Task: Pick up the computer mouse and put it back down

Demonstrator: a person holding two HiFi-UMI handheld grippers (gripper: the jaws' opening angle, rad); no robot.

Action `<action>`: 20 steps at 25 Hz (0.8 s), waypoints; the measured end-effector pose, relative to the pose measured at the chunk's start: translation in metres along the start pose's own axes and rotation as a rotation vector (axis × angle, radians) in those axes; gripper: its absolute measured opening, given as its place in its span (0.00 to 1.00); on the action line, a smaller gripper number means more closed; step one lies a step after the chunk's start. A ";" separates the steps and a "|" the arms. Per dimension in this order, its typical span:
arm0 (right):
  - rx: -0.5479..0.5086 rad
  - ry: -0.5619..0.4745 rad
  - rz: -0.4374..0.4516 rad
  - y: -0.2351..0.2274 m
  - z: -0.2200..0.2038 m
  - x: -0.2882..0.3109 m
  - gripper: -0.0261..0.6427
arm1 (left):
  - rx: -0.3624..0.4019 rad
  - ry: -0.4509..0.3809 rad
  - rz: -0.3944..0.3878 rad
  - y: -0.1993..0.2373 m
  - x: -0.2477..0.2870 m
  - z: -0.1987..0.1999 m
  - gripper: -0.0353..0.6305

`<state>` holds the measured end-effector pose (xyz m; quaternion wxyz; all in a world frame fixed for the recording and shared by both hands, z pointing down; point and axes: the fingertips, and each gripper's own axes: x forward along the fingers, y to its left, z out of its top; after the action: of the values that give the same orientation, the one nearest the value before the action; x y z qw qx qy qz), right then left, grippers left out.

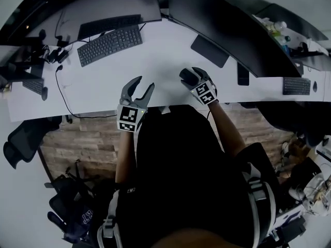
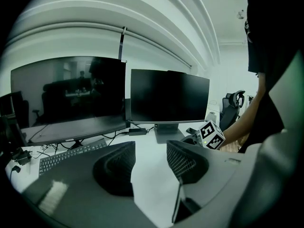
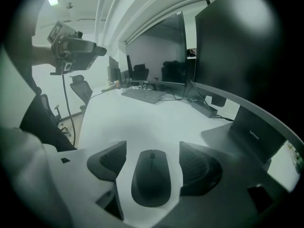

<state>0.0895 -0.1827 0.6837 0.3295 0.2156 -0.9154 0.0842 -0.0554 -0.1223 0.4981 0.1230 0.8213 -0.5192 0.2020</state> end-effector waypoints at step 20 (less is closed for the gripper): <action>-0.022 -0.036 -0.161 0.016 0.060 -0.026 0.56 | 0.036 -0.034 -0.083 0.036 -0.013 -0.006 0.36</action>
<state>0.0657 -0.1772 0.6211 0.3209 0.2864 -0.9017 0.0437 -0.0938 -0.1248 0.4975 0.1073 0.8475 -0.4830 0.1920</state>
